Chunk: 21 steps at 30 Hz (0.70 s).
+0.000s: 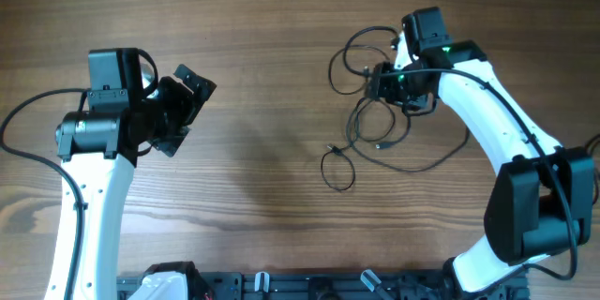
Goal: Untangle cables
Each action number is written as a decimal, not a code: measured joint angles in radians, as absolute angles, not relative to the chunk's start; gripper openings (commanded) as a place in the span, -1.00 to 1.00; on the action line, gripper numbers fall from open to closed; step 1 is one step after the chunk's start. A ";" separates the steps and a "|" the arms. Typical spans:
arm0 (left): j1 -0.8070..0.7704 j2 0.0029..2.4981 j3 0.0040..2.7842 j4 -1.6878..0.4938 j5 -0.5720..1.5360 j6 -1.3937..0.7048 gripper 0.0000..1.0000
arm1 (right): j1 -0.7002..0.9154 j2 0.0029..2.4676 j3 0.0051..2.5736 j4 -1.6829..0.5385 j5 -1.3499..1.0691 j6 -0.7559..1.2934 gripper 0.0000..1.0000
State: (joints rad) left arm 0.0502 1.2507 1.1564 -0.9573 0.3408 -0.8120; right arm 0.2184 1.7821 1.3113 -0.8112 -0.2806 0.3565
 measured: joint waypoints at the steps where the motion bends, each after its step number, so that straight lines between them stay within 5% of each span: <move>1: 0.050 1.251 1.156 -0.958 0.341 -0.812 1.00 | 0.230 1.782 1.311 -0.816 -0.327 0.300 0.14; 21: 0.050 1.251 1.156 -0.959 0.341 -0.812 1.00 | 0.416 1.869 1.181 -0.706 -0.221 0.181 0.15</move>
State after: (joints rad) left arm 0.0502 1.2507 1.1564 -0.9592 0.3408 -0.8120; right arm 0.4164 1.8690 1.1812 -0.7055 -0.2207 0.1814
